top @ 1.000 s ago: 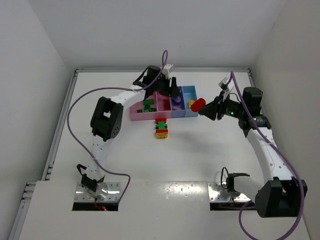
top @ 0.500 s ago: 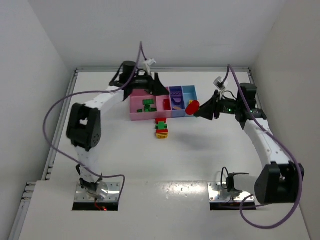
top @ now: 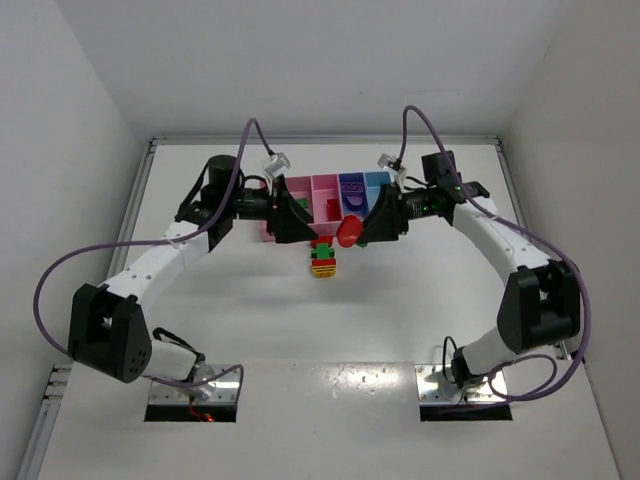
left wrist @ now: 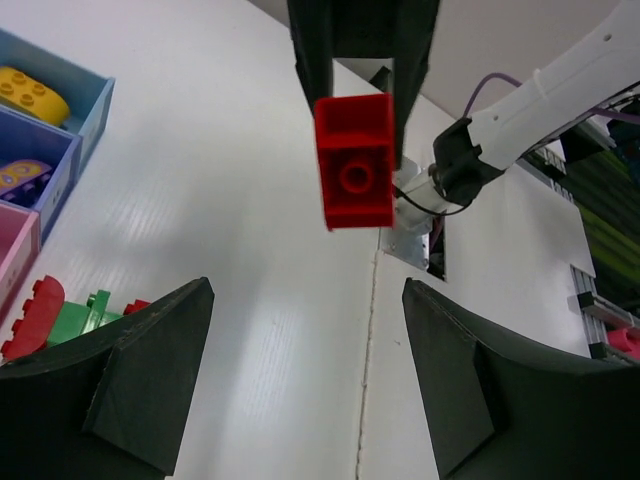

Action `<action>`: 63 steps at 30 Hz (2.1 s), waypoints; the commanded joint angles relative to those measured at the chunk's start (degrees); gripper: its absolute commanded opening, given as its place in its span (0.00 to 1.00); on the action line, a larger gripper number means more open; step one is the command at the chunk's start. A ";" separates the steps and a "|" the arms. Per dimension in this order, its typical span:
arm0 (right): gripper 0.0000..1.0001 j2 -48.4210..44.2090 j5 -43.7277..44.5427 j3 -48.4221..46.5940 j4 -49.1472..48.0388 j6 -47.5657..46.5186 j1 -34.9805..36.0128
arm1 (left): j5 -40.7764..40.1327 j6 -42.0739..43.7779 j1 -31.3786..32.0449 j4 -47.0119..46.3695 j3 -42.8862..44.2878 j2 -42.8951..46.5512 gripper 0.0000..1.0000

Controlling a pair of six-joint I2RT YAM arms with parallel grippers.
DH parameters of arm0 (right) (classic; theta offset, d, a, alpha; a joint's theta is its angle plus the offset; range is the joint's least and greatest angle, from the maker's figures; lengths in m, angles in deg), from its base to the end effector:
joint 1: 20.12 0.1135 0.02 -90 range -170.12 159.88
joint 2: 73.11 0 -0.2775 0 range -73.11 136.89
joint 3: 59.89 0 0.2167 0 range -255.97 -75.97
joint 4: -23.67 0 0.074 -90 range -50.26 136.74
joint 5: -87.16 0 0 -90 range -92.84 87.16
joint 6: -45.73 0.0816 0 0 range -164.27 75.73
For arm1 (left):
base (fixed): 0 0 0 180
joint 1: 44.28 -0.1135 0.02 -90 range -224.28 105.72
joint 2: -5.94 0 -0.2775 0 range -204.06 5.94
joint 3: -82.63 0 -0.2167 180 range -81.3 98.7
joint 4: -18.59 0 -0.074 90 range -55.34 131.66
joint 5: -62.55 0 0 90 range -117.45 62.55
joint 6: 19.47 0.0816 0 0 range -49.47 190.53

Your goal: Sort the legos into containers by color

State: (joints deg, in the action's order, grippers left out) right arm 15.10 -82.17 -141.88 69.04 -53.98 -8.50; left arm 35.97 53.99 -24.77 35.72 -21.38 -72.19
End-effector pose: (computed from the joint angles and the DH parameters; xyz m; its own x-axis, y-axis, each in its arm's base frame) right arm 0.2602 0.1354 0.2976 -0.6494 -0.1654 -0.7423 -0.7557 0.0309 0.6542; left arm 0.2431 -0.1636 0.3405 -0.5673 0.0659 -0.8209 0.8175 0.1654 -0.5517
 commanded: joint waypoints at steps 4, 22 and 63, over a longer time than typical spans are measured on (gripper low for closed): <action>0.00 2.32 -0.48 -6.50 2.08 -3.82 5.43 | 0.30 1.33 1.67 -0.53 2.30 -3.43 0.83; 0.00 7.43 0.67 -9.59 5.15 -6.98 7.98 | 3.38 3.18 3.35 -0.53 1.78 -4.06 0.83; 0.00 27.01 45.32 -18.98 -36.87 19.47 16.33 | -46.81 7.75 -7.99 4.48 -13.78 20.91 0.82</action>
State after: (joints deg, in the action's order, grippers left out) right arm 39.77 -35.87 -157.00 33.13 -35.14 5.77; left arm -9.60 60.73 -31.65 40.38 -34.49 -52.43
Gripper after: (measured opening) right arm 0.354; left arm 0.817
